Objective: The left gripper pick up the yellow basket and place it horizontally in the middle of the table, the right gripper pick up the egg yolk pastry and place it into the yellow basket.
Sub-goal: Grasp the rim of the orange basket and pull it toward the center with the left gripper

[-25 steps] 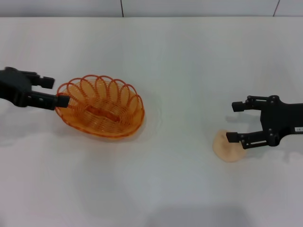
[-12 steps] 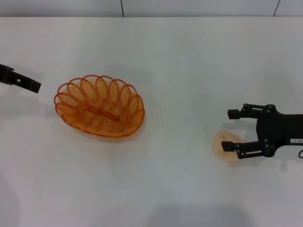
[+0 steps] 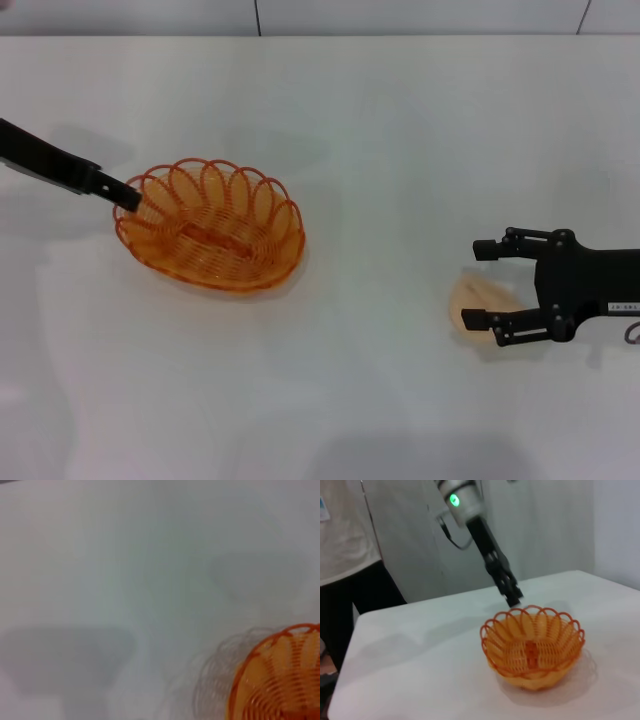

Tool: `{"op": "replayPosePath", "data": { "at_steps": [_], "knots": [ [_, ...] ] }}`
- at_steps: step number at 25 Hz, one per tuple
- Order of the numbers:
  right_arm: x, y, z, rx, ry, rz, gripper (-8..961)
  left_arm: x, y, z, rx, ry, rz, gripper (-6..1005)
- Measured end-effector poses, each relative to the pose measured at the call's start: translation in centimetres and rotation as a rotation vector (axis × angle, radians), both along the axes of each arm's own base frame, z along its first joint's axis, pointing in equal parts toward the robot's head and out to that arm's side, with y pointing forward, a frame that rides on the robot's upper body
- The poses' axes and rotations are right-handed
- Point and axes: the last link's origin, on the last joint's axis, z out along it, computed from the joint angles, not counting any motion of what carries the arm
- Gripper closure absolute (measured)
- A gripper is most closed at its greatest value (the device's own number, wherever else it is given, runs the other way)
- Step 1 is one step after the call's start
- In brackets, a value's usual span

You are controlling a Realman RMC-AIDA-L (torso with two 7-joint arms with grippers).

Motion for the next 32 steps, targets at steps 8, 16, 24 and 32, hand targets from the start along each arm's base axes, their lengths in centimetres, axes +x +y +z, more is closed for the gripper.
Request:
{"op": "replayPosePath", "data": {
  "at_steps": [8, 16, 24, 32],
  "knots": [
    [-0.4, -0.1, 0.1, 0.001, 0.020, 0.030, 80, -0.2, 0.3, -2.4, 0.016, -0.018, 0.005, 141],
    [-0.5, -0.1, 0.1, 0.000, 0.020, 0.037, 80, -0.7, 0.2, -3.4, 0.014, -0.025, 0.017, 142],
    [-0.5, -0.1, 0.1, -0.001, 0.021, 0.035, 80, -0.5, 0.2, -3.7, 0.015, -0.039, 0.012, 176],
    [-0.5, -0.1, 0.1, 0.003, 0.030, 0.027, 80, -0.7, 0.1, -3.9, 0.011, -0.029, 0.010, 375]
  ]
}}
